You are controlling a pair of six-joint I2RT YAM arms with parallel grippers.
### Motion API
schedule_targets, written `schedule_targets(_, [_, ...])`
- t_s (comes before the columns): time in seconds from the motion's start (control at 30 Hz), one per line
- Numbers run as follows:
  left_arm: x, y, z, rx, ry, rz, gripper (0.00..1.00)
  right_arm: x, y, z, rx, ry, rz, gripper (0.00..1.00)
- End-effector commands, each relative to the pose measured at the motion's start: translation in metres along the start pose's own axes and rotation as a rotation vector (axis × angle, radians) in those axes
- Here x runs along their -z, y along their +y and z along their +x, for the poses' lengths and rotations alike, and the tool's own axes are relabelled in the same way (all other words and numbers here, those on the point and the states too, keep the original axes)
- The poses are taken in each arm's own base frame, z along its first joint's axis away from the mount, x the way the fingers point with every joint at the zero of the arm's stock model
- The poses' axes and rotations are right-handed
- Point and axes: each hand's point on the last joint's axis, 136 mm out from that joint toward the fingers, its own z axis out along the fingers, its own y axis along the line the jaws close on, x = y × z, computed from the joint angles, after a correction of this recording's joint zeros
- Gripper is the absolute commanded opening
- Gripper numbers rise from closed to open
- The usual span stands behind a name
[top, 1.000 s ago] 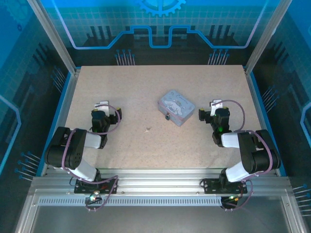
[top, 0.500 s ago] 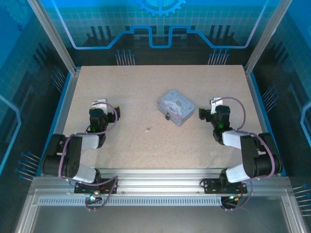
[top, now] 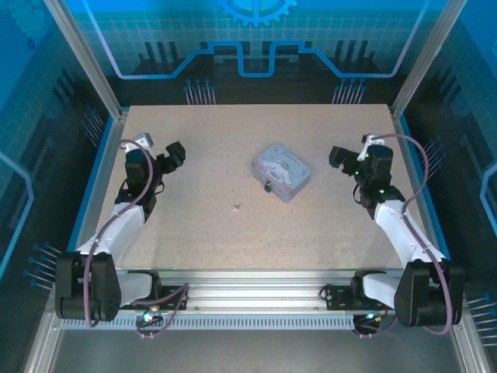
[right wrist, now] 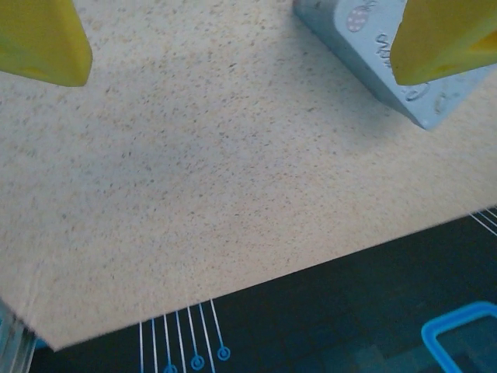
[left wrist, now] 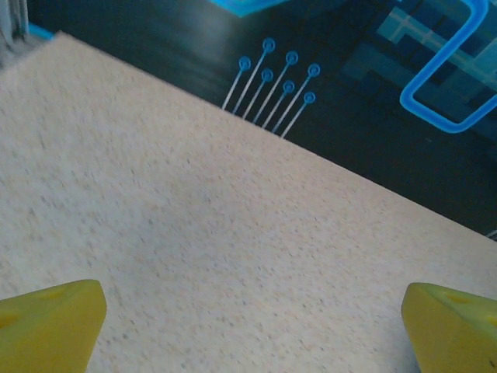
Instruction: Unlock a padlock with a key
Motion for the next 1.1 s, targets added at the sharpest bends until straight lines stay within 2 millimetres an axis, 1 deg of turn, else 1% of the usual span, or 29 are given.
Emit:
schedule_targets(0.0, [0.002,-0.024,0.024,0.122,0.192,0.102,0.99,0.004,0.005,0.039,-0.219,0.224,-0.084,1.00])
schedule_targets(0.13, [0.005,-0.040,0.043,0.115,0.305,0.148,0.99,0.013,0.026,0.047,-0.249,0.290,-0.212,1.00])
schedule_targets(0.17, [0.005,-0.045,0.048,0.110,0.336,0.157,0.99,0.017,0.031,0.052,-0.252,0.322,-0.240,1.00])
schedule_targets(0.33, [-0.003,-0.078,0.075,0.075,0.474,0.237,0.99,0.035,0.055,0.072,-0.276,0.405,-0.399,1.00])
schedule_targets(0.53, [-0.028,-0.133,0.115,0.002,0.629,0.320,0.99,0.051,0.056,0.098,-0.264,0.465,-0.395,1.00])
schedule_targets(0.63, [-0.046,-0.157,0.136,-0.018,0.693,0.351,0.98,0.056,0.057,0.113,-0.250,0.497,-0.390,1.00])
schedule_targets(0.73, [-0.066,-0.179,0.150,-0.026,0.739,0.376,0.95,0.060,0.058,0.126,-0.248,0.527,-0.388,1.00])
schedule_targets(0.8, [-0.080,-0.191,0.160,-0.027,0.770,0.386,0.95,0.061,0.057,0.134,-0.241,0.539,-0.375,1.00])
schedule_targets(0.9, [-0.099,-0.203,0.175,-0.034,0.820,0.395,0.93,0.063,0.058,0.144,-0.244,0.559,-0.370,1.00])
schedule_targets(0.97, [-0.109,-0.210,0.183,-0.037,0.850,0.405,0.92,0.063,0.058,0.150,-0.242,0.568,-0.367,1.00])
schedule_targets(1.07, [-0.118,-0.220,0.194,-0.043,0.885,0.420,0.91,0.064,0.056,0.155,-0.235,0.576,-0.353,1.00])
